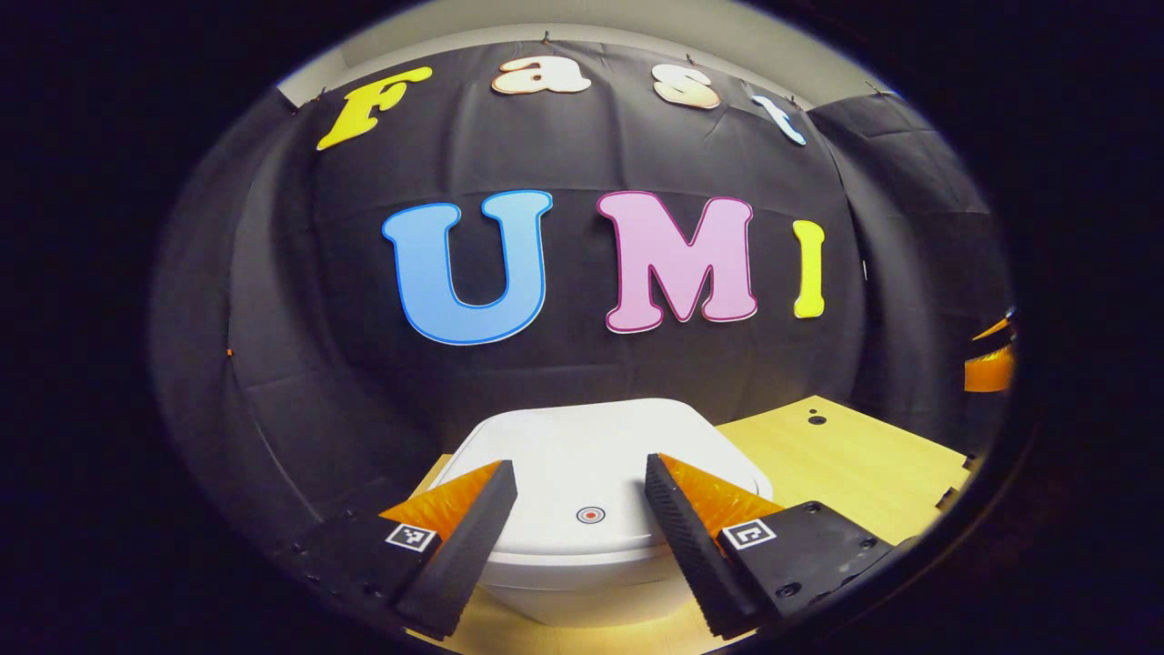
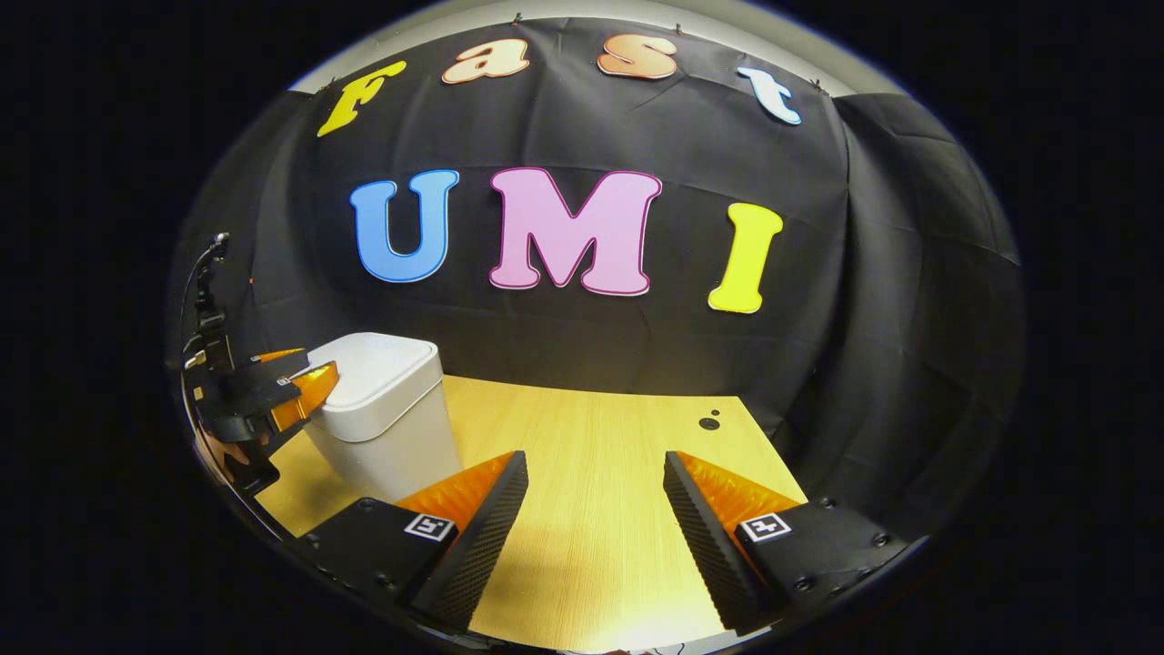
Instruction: Press the lid of the desktop garbage bin to open it, pick up the crumpled paper on the desktop and throw it into the bin, then pick up the pop can on the desktop and drop it into the bin, and finally close the garbage bin lid.
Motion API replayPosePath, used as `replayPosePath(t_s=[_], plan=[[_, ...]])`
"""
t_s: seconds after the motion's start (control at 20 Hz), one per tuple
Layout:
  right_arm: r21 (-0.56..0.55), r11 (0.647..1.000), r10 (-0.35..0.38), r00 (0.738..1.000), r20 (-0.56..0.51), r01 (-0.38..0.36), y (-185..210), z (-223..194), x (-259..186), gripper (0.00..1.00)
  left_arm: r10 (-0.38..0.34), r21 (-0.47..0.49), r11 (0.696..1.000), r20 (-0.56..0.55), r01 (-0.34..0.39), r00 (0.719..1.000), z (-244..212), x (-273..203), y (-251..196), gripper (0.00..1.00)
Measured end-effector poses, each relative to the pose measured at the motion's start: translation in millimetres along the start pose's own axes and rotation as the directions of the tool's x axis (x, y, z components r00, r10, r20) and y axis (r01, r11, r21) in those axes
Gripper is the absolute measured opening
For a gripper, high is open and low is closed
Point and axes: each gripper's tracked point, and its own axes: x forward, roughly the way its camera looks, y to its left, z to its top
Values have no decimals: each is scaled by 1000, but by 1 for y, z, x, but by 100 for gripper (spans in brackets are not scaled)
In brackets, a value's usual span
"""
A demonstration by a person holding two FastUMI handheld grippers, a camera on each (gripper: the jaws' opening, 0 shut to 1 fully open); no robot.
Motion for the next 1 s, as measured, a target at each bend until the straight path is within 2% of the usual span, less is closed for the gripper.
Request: replayPosePath(t_s=[0.2, 0.3, 0.4, 0.6, 0.7, 0.8, 0.9, 1.0], plan=[[4, 1000, -10, 1000, 26, 10, 7, -6, -10, 97, 2, -13, 1000, 51, -1, 999, 4, -2, 0, 98], [21, 1000, -7, 999, 48, 6, 13, -1, -18, 97, 14, -32, 999, 25, -14, 1000, 8, -9, 1, 97], [22, 1000, -15, 996, 91, 13, 15, 11, -28, 97, 30, -64, 998, 97, -23, 995, 42, -27, -4, 95], [55, 998, -26, 980, 200, 15, 21, 41, -54, 97, 79, 8, 996, 279, -85, 957, 112, -87, -20, 93], [77, 997, -35, 966, 256, 16, 21, 54, -67, 97, 56, 0, 998, 332, -60, 942, 135, -119, -43, 93], [89, 996, -36, 951, 308, 9, 26, 65, -79, 97, 33, -29, 999, 331, -24, 943, 136, -141, -60, 93], [78, 997, -31, 937, 347, 4, 30, 72, -89, 96, 34, -34, 999, 321, -24, 946, 131, -158, -66, 95], [76, 997, -14, 934, 356, -14, 38, 69, -93, 97, 44, -45, 998, 301, -31, 953, 121, -169, -66, 95]])
